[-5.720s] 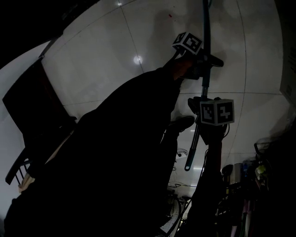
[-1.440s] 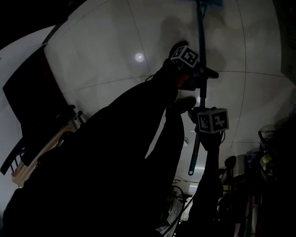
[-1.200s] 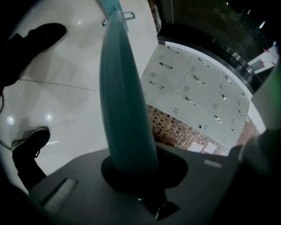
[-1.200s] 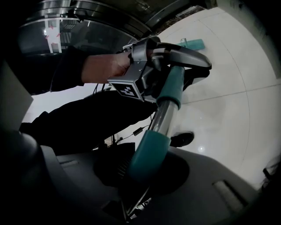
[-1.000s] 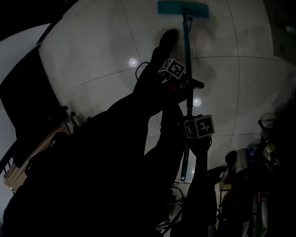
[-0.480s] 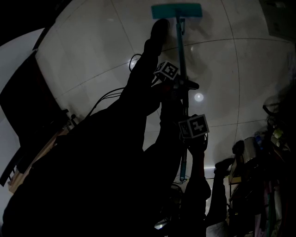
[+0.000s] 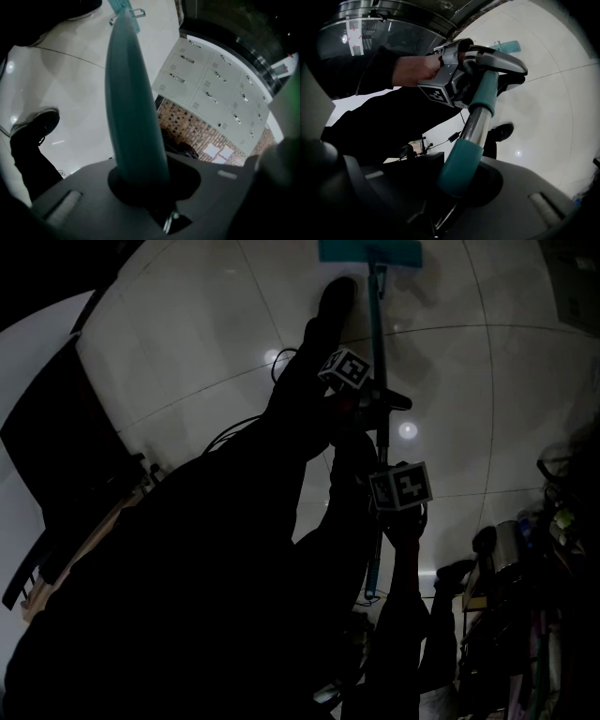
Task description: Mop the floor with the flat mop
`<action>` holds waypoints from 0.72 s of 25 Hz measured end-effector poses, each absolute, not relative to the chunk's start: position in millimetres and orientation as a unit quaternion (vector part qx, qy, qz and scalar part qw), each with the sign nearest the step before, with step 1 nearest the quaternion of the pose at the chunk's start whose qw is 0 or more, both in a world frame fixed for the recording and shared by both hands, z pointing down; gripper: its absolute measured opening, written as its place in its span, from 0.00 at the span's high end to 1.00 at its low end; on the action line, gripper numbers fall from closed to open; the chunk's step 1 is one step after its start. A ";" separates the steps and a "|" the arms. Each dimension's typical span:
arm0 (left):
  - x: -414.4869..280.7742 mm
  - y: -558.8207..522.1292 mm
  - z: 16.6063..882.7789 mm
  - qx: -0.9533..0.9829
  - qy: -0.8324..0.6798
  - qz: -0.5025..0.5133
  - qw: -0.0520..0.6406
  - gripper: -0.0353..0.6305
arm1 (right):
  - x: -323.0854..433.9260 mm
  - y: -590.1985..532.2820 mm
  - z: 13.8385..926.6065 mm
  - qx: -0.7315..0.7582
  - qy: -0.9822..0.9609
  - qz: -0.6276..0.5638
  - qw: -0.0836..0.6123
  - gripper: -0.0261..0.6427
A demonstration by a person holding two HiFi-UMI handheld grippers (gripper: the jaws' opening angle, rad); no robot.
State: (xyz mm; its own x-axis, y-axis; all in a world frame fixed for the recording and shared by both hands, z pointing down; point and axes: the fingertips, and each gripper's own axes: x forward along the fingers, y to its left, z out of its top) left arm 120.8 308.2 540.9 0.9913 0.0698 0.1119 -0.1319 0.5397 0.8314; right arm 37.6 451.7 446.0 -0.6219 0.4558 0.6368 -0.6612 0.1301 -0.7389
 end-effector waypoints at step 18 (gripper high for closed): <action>69.4 64.7 546.9 0.496 -0.016 0.061 0.866 0.87 | -12.4 217.3 468.4 0.112 -0.621 0.654 0.418 0.80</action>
State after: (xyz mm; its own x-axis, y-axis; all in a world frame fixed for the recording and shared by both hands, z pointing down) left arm 69.4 64.7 546.9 0.9920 0.0898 0.0886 -0.1219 0.5008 0.8570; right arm -12.4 217.3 468.4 -0.6258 0.4070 0.6654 -0.6854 0.1202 -0.7182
